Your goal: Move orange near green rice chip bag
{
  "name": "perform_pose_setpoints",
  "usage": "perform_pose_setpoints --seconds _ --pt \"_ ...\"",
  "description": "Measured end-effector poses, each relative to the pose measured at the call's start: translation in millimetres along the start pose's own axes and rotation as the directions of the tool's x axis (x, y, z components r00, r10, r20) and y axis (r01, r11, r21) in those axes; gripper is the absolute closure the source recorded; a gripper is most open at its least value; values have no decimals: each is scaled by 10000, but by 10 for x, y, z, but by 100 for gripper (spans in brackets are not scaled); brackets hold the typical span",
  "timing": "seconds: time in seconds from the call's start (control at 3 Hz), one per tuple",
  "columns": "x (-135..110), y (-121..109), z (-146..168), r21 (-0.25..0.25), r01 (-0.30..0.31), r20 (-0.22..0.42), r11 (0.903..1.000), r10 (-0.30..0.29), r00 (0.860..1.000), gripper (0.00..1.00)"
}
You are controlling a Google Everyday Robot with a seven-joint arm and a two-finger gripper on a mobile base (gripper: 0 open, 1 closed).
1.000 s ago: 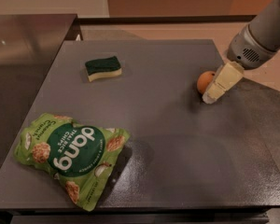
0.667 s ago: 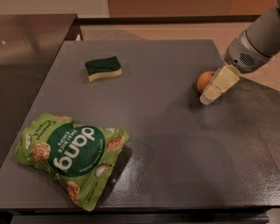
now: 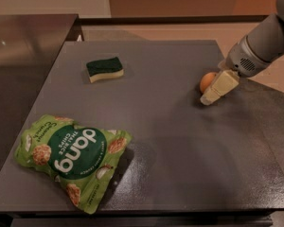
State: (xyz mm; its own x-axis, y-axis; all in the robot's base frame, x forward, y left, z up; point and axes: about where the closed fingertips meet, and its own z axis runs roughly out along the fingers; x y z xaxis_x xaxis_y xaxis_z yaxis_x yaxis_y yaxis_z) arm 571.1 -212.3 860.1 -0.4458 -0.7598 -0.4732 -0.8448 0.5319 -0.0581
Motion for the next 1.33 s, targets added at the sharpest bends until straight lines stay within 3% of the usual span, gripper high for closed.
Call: perform_pose_setpoints --seconds 0.67,1.0,1.33 --pt "-38 37 -3 -350 278 215 9990 -270 9994 65" --pt "-196 201 -21 -920 727 555 9931 -678 9962 87" --pt "-485 523 -75 -1697 1621 1139 9721 -1440 9830 100"
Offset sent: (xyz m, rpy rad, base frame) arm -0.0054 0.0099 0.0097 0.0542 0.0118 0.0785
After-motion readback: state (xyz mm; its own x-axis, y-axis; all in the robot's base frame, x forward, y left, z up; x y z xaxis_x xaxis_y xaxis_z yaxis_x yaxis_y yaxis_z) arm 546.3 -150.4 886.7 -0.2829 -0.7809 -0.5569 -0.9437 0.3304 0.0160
